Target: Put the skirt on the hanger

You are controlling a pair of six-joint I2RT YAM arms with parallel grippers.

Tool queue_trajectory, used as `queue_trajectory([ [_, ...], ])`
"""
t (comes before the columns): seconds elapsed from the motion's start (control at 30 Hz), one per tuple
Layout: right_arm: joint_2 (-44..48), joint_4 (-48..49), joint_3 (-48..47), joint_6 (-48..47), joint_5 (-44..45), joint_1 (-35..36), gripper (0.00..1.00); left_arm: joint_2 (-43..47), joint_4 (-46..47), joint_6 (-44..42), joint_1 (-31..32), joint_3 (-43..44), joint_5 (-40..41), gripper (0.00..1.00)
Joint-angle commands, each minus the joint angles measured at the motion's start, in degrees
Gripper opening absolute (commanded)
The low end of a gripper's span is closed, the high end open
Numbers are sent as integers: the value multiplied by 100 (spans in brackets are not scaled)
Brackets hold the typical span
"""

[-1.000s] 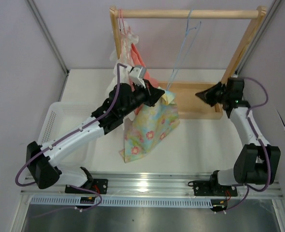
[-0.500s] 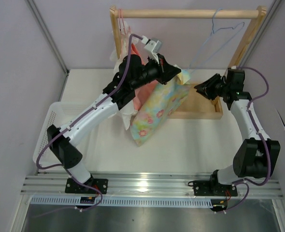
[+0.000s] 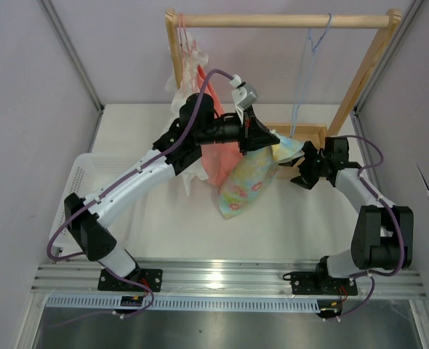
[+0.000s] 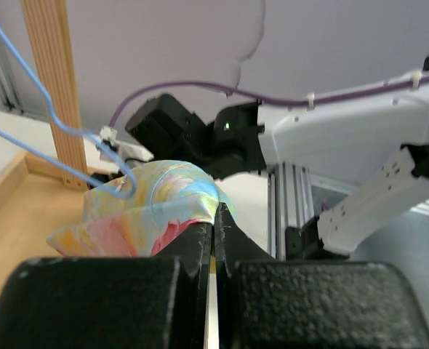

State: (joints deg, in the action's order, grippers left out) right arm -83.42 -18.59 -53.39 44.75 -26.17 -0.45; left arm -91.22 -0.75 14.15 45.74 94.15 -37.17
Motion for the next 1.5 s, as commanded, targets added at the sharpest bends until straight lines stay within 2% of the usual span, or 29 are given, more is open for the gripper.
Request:
queue_trajectory([
  [0.0, 352, 391, 144, -19, 77, -148, 84, 438, -55, -544, 14, -168, -82, 0],
  [0.1, 632, 365, 441, -2, 130, -411, 84, 421, -442, -755, -12, -239, 462, 0],
  [0.2, 931, 347, 828, 25, 95, -640, 83, 350, -900, -870, -3, -519, 448, 0],
  [0.23, 1002, 330, 899, -10, 182, -710, 84, 411, -778, -836, -3, -1190, 334, 0],
  [0.3, 1082, 365, 1040, -54, 209, -737, 84, 709, -480, -617, 5, -1748, 333, 0],
  [0.33, 1065, 365, 1119, -89, 148, -729, 84, 815, -95, -511, 6, -2560, 333, 0],
  [0.4, 1012, 504, 1251, -55, 60, -694, 84, 1131, 319, -204, 23, -3049, 167, 0],
  [0.43, 951, 549, 1391, -2, -10, -667, 84, 1246, 565, -150, 41, -3626, 140, 0],
  [0.63, 871, 629, 1752, -63, 209, -9, 87, 1870, 840, 193, 199, -4842, 394, 0],
  [0.8, 714, 655, 1745, -159, 910, 816, 87, 2257, 823, 596, 348, -5318, 893, 0],
  [0.9, 476, 672, 1647, -178, 1079, 976, 85, 2433, 709, 816, 383, -5626, 1114, 0],
  [0.93, 441, 716, 1665, -151, 1079, 985, 79, 2486, 691, 861, 392, -5696, 1176, 0],
  [1.1, 134, 953, 1752, -116, 1080, 977, 63, 2881, 542, 958, 401, -5838, 1361, 0],
  [1.17, 54, 1146, 1761, -2, 887, 985, 46, 2952, 480, 949, 401, -5759, 1379, 0],
  [1.2, 19, 1208, 1709, 33, 808, 985, 27, 2961, 436, 940, 401, -5663, 1370, 0],
  [1.3, -61, 1226, 1516, 130, 552, 985, 0, 2830, 392, 888, 401, -5364, 1361, 0],
  [1.4, 246, 823, 1121, 69, 604, 863, 0, 2671, 331, 853, 401, -4882, 1352, 0],
  [1.47, 823, 386, 788, 8, 814, 583, 0, 2522, 112, 800, 392, -4469, 1745, 0],
])
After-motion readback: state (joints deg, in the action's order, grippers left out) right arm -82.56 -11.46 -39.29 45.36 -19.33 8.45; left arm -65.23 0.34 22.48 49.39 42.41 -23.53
